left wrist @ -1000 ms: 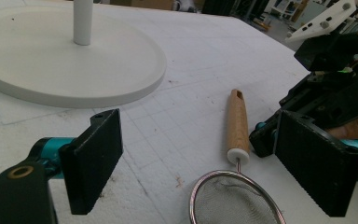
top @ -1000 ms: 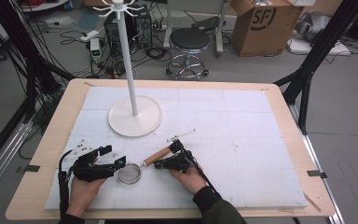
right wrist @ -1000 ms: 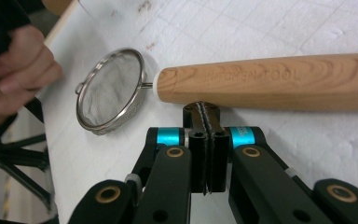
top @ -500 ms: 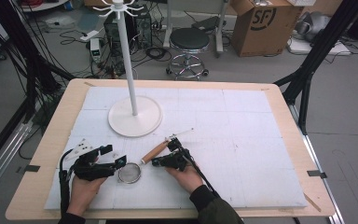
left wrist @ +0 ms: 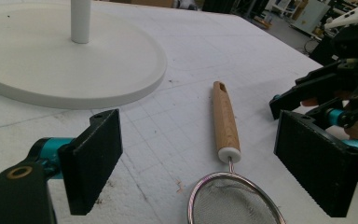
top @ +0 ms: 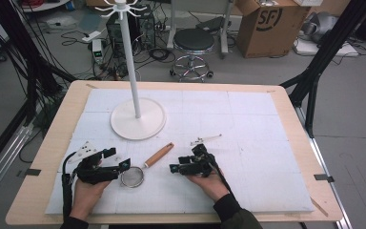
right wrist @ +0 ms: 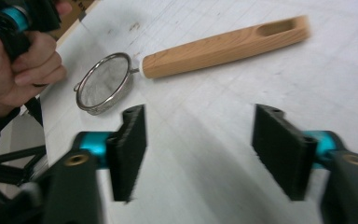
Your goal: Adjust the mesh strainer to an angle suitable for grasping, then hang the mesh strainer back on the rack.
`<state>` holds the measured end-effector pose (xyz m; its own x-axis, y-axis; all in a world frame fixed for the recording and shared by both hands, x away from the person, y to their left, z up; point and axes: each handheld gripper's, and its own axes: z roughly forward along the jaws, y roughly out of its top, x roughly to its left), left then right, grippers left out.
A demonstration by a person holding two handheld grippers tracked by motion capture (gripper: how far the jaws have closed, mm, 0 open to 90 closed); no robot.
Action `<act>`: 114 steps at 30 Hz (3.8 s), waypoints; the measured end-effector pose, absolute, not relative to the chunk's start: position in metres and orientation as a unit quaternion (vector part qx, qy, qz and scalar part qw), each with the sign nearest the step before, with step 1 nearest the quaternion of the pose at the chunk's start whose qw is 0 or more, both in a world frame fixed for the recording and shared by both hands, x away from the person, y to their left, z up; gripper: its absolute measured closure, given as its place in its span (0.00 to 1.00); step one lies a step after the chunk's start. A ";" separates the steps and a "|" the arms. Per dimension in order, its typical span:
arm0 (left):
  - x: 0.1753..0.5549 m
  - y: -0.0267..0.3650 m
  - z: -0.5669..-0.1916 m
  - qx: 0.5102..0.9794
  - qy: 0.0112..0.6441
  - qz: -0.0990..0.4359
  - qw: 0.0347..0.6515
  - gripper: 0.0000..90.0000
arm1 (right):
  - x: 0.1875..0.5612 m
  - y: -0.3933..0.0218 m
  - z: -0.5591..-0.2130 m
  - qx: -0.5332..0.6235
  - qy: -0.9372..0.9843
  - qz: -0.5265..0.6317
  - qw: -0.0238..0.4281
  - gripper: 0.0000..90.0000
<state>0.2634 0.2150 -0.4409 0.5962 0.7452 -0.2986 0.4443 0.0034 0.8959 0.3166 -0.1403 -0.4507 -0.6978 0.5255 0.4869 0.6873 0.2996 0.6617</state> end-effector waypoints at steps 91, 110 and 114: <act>0.316 0.130 -0.443 0.846 0.374 0.031 0.379 0.70 | 0.293 -0.288 -0.427 -0.452 -0.713 -0.532 -0.063 0.19; 0.314 0.110 -0.436 0.874 0.366 0.074 0.310 0.71 | 0.294 -0.288 -0.426 -0.449 -0.712 -0.536 -0.064 0.19; 0.314 0.103 -0.433 0.881 0.366 0.085 0.288 0.71 | 0.295 -0.288 -0.426 -0.446 -0.712 -0.539 -0.063 0.19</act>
